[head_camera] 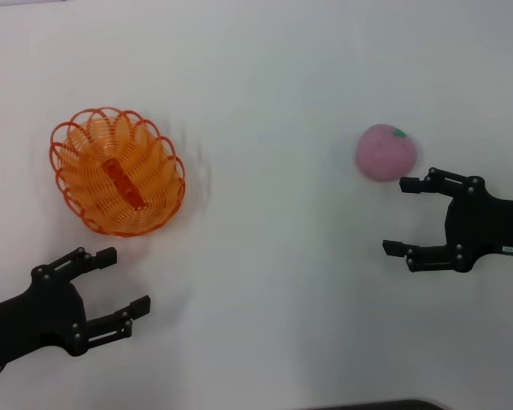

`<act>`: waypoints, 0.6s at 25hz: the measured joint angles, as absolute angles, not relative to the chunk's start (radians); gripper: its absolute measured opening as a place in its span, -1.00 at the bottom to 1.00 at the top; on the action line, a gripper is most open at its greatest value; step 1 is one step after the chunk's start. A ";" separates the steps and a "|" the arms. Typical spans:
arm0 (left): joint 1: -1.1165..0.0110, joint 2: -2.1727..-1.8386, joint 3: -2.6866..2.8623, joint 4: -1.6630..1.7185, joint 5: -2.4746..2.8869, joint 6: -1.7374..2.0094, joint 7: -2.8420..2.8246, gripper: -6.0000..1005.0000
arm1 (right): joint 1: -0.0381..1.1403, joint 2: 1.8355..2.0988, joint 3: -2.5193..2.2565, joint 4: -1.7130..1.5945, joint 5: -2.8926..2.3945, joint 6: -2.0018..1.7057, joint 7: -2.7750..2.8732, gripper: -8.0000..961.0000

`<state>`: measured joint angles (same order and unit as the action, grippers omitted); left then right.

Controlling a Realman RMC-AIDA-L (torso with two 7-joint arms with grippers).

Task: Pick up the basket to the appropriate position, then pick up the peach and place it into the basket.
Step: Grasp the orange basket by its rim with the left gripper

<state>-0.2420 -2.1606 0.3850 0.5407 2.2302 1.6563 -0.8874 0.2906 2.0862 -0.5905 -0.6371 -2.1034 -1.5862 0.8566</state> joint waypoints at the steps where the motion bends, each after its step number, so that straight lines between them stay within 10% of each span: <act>1: -0.241 -2.161 0.384 0.540 2.230 1.652 -0.883 0.71 | 0.291 2.086 -0.591 -0.637 -2.103 -1.583 0.858 0.97; 15: -0.238 -2.160 0.365 0.540 2.229 1.649 -0.879 0.71 | 0.295 2.086 -0.592 -0.636 -2.103 -1.574 0.865 0.97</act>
<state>-0.2377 -2.1602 0.3655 0.5400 2.2288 1.6492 -0.8788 0.2946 2.0862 -0.5917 -0.6364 -2.1030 -1.5735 0.8652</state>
